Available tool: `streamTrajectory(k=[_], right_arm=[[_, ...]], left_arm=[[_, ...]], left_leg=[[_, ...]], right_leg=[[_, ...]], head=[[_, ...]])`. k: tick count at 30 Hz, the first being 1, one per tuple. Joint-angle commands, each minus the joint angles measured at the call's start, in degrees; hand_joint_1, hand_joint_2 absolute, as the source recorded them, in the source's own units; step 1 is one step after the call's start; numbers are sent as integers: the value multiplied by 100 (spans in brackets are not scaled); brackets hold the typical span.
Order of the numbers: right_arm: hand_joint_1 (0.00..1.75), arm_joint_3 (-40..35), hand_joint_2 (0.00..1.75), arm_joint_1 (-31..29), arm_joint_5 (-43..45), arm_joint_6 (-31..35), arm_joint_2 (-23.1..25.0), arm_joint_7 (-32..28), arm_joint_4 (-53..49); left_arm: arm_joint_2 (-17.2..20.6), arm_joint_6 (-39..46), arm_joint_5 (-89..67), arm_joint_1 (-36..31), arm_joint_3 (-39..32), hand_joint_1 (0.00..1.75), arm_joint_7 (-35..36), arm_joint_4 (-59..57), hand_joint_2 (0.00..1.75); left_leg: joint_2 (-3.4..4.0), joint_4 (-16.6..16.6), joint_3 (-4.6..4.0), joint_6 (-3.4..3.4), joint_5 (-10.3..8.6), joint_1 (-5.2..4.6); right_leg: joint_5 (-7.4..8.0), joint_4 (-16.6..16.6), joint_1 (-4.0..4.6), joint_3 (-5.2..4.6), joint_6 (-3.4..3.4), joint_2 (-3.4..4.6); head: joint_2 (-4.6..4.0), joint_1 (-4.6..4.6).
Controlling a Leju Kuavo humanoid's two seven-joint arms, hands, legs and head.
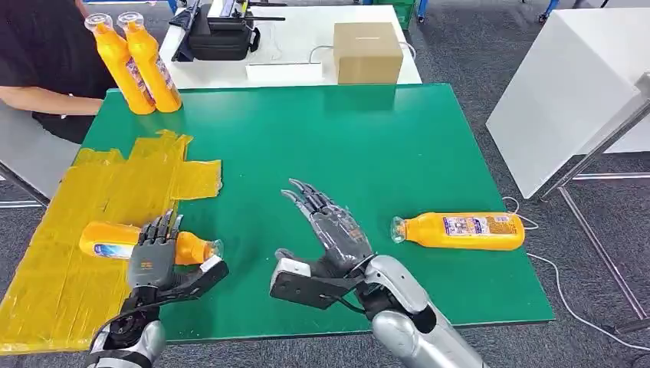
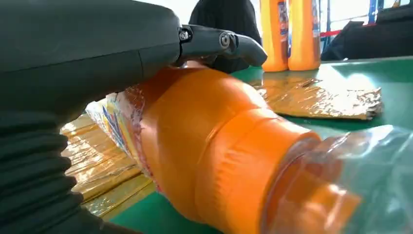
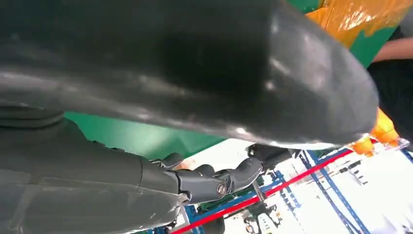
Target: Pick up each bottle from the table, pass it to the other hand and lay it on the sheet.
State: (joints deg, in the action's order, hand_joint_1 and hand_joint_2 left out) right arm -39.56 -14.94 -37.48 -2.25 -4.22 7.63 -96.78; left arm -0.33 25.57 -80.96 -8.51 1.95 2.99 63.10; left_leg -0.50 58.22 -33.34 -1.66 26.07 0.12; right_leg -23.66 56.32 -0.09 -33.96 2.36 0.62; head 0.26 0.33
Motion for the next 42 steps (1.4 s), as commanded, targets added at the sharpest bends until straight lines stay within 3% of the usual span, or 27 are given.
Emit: streamTrajectory(k=[1,5,8,9,10,11,15,17,18,22,36,39,42], right_arm=[[0,-37,0,-48,-13,-79,-72,25,98],[0,-26,0,-17,-18,-79,-100,27,77],[0,10,0,45,-39,-40,-170,20,67],[0,54,0,102,-44,18,-212,-2,56],[0,70,0,127,-45,31,-231,-5,50],[0,102,0,188,-58,59,-270,-18,27],[0,119,0,239,-69,80,-295,-39,-6],[0,169,0,323,-121,98,-298,-36,-47],[0,205,0,385,-135,111,-316,-34,-81],[0,292,0,538,-198,150,-392,-47,-203],[0,296,0,539,-198,151,-394,-47,-217],[0,312,0,629,-309,207,-485,-63,-352],[0,727,0,1285,-694,382,-834,-14,-837]], left_arm=[[-60,-30,36,-64,-219,0,26,-226,0],[-116,346,269,46,-307,0,-195,-11,0],[-214,906,836,231,-478,0,-667,370,0],[-308,1194,1483,296,-598,0,-1121,598,0],[-339,1197,1781,310,-626,0,-1289,692,0],[-382,1140,2402,337,-693,0,-1653,898,0],[-405,1063,2581,324,-776,0,-1723,996,0],[-508,819,3299,283,-952,0,-2040,1193,0],[-548,703,3660,275,-1035,0,-2257,1380,0],[-611,182,4369,270,-1305,0,-2417,1806,0],[-610,174,4378,282,-1314,0,-2422,1811,0],[-734,-279,5258,386,-1454,0,-2754,2098,0],[-966,-1691,7179,885,-1721,0,-2858,3063,0]], left_leg=[[9,-8,24,7,7,0],[6,-5,15,5,4,1],[10,-4,15,4,6,1],[9,-3,11,3,5,2],[14,-9,40,9,15,3],[4,-1,13,3,7,4],[2,-2,9,3,5,2],[7,-5,30,7,12,2],[-3,0,1,3,4,2],[-9,0,24,9,12,4],[2,-2,7,3,4,1],[4,-2,6,4,4,1],[1,-2,24,6,15,3]], right_leg=[[-5,-6,1,21,-3,1],[-3,-4,1,13,-2,0],[-3,-4,2,12,-1,4],[-2,-5,3,9,-1,2],[-11,-10,5,37,-3,0],[-6,-5,5,14,0,-5],[-4,-4,2,10,0,-4],[-10,-7,2,30,-1,-4],[-4,-3,2,6,-1,-9],[-14,-4,6,30,-4,-22],[-3,-4,2,7,-1,-4],[-3,-4,2,6,-1,-2],[-14,-6,4,26,-2,-9]], head=[[0,0],[0,0],[0,0],[0,0],[0,0],[0,0],[0,0],[2,0],[0,0],[0,0],[0,2],[0,0],[0,0]])
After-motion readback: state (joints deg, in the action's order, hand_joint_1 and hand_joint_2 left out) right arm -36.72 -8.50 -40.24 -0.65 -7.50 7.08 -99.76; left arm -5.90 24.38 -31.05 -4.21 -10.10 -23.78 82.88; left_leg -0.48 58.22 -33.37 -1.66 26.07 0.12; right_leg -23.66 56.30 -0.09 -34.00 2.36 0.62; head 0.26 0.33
